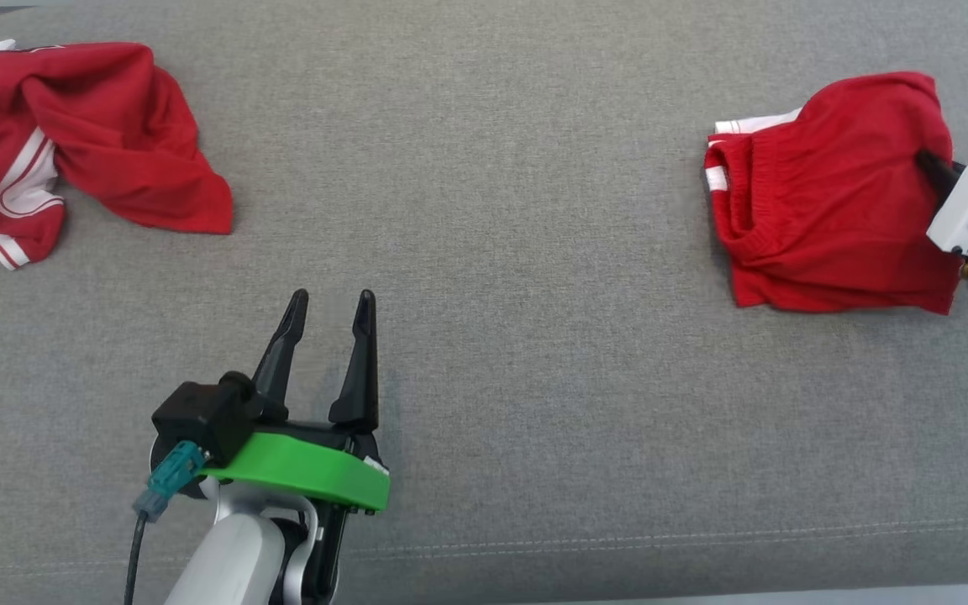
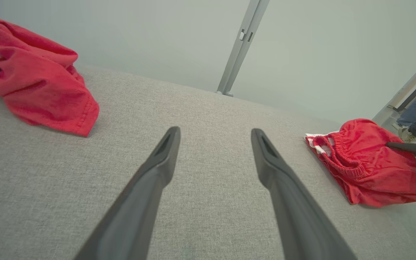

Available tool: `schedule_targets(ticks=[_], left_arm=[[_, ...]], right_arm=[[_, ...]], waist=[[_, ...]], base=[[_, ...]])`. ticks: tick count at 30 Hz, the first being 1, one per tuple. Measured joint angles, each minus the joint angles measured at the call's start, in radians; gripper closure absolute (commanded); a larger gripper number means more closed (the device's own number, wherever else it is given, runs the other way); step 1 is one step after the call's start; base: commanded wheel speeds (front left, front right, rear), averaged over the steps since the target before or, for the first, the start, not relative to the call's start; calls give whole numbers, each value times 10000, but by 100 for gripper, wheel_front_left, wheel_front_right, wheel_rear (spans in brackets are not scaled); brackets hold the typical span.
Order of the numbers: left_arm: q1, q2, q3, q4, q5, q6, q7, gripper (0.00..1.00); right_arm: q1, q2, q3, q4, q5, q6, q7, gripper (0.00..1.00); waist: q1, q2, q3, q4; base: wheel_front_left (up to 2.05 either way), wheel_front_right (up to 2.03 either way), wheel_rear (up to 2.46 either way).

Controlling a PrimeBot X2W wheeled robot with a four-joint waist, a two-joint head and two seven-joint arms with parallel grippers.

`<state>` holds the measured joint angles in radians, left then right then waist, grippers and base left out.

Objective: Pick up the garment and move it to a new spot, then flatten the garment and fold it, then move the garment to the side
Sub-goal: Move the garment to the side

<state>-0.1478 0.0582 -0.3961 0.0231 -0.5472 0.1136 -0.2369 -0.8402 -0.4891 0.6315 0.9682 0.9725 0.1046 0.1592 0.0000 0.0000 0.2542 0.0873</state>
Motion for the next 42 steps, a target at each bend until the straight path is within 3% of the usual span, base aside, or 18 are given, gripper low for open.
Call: schedule_targets(ticks=[16, 23, 29, 31, 38, 39, 40, 41, 42], left_arm=[[-1066, 205, -330, -767, 514, 0, 602, 0], [-1334, 219, -431, -884, 606, -2, 706, 0], [-1480, 228, -489, -988, 685, -2, 865, 0], [-1522, 234, -504, -1009, 692, -2, 878, 0], [-1599, 261, -516, -1047, 754, -2, 924, 0], [-1600, 268, -516, -1045, 759, -2, 924, 0], [-1601, 270, -516, -1041, 761, -2, 924, 0], [-1605, 270, -516, -1041, 761, -2, 924, 0], [-1609, 270, -514, -1037, 763, -2, 924, 0]], right_arm=[[-1826, -1281, 370, 128, -1177, -117, 81, 100], [-2233, -1515, 514, 286, -1622, -535, -234, 100], [-2654, -1906, 568, 500, -1898, -644, -384, 100], [-2768, -1977, 570, 566, -1975, -846, -468, 100], [-2796, -1766, 606, 675, -2080, -1195, -832, 100], [-2797, -1745, 658, 711, -2192, -1254, -894, 92], [-2797, -1749, 679, 775, -2301, -1294, -947, 64], [-2807, -1768, 694, 857, -2357, -1342, -972, 53], [-2829, -1810, 729, 941, -2397, -1421, -980, 51]], waist=[[0, 0, 1380, -824], [0, 0, 1959, -892], [1, 0, 2342, -848], [0, 0, 2453, -823], [0, 0, 2790, -737], [0, 0, 2816, -728], [1, 0, 2835, -723], [1, 0, 2847, -720], [1, 0, 2855, -721]], base=[[0, 0, 0], [0, 0, 0], [0, 0, 0], [0, 0, 0], [0, 0, 0], [0, 0, 0], [0, 0, 0], [0, 0, 0], [0, 0, 0]])
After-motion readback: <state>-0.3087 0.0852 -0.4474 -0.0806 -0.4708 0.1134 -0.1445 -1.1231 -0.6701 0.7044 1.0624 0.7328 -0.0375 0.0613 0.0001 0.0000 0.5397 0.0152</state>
